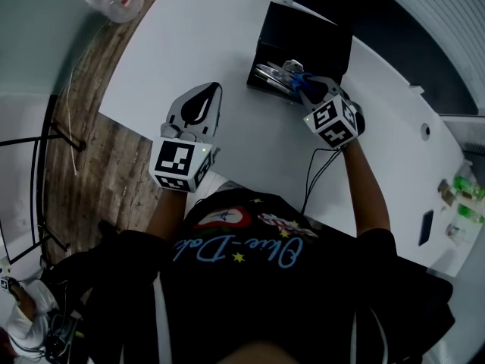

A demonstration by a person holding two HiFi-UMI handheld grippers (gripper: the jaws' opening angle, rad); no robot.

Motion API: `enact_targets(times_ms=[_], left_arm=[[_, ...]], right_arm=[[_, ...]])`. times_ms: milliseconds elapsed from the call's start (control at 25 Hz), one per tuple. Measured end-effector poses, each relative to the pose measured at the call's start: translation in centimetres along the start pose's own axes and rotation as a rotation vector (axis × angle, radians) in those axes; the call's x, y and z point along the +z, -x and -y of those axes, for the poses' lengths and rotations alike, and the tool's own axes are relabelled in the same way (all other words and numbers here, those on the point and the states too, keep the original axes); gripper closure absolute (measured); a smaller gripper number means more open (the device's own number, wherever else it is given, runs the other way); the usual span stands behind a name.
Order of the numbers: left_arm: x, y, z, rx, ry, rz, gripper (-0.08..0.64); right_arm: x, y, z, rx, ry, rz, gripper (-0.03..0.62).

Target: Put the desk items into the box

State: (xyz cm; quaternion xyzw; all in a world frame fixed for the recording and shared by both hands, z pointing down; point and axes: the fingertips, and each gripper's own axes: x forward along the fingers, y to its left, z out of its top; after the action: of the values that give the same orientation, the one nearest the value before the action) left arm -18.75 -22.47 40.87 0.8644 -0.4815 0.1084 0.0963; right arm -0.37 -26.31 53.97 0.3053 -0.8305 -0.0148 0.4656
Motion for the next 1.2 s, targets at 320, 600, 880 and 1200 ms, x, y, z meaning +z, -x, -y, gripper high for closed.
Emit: enact_targets(times_ms=[320,600,880,1200], left_arm=[[0.1,0.3,-0.1,0.001,-0.004,0.004,0.552],[0.2,0.2,0.1,-0.009,-0.005,0.008,0.552],[0.3,0.4,0.3,-0.015,-0.008,0.008,0.552],[0.6,0.6,1.1,-0.04,-0.016,0.023,0.552]], right_arm=[[0.4,0.5,0.3,-0.02,-0.013,0.026,0.494],[0.6,1.3,0.8,-0.062,-0.04,0.047,0.545],[0.8,2.3,1.0,-0.095,-0.083,0.081,0.58],[1.0,4.6,1.3,-0.151,-0.186,0.132,0.584]])
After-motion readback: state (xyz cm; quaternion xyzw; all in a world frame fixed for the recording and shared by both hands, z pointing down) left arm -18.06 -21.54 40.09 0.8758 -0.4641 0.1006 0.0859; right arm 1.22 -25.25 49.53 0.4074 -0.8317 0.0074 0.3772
